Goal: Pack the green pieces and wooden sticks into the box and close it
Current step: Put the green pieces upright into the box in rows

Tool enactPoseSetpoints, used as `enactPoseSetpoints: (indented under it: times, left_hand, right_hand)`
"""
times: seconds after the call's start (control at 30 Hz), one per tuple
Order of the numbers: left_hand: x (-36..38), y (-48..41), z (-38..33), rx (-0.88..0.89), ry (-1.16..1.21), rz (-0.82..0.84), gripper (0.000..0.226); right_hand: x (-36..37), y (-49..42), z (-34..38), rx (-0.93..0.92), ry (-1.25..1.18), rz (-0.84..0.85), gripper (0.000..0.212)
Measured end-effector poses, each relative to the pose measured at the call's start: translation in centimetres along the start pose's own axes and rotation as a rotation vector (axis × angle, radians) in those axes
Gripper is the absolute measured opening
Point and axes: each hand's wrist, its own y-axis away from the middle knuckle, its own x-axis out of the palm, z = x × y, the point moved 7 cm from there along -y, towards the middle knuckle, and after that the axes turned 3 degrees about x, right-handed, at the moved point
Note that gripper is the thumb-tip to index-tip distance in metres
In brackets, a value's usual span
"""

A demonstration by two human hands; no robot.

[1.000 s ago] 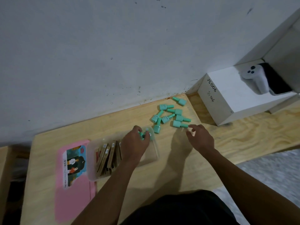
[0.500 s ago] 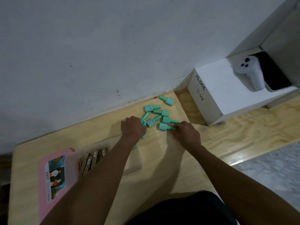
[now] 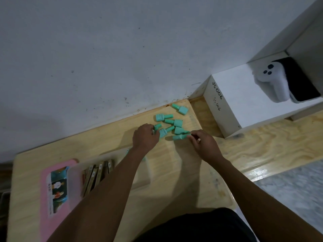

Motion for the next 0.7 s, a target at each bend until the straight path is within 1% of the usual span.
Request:
enactPoseSetpoints:
  times: [0.07, 0.13, 0.2, 0.27, 0.4, 0.5, 0.6, 0.7]
  left_hand:
    - [-1.2, 0.6, -0.1, 0.032, 0.163, -0.070, 0.024]
    - [-2.2, 1.2, 0.1, 0.018, 0.322, -0.110, 0.021]
    - [-3.0, 2.1, 0.6, -0.022, 0.461, -0.121, 0.021]
    - [-3.9, 3.2, 1.2, -0.070, 0.549, -0.135, 0.022]
    - [-5.4, 5.2, 3.0, -0.150, 0.690, -0.175, 0.026]
    - [-6.5, 6.8, 4.9, -0.190, 0.764, -0.218, 0.036]
    - [-7.5, 8.5, 6.6, -0.215, 0.789, -0.255, 0.042]
    - [-8.3, 10.2, 8.1, -0.214, 0.800, -0.293, 0.040]
  right_hand:
    - [-0.4, 0.3, 0.6, 0.061, -0.122, -0.006, 0.025]
    - [-0.6, 0.5, 1.3, 0.108, -0.211, -0.006, 0.026]
    - [-0.6, 0.6, 2.3, 0.108, -0.242, -0.012, 0.028]
    - [-0.6, 0.8, 3.4, 0.095, -0.250, -0.012, 0.030]
    - [0.1, 1.4, 5.3, 0.084, -0.288, 0.006, 0.032]
    - [0.6, 2.3, 7.4, 0.053, -0.289, 0.018, 0.031]
    - [1.3, 3.4, 9.5, 0.021, -0.318, 0.042, 0.028]
    - [2.3, 4.6, 11.3, -0.046, -0.232, 0.080, 0.025]
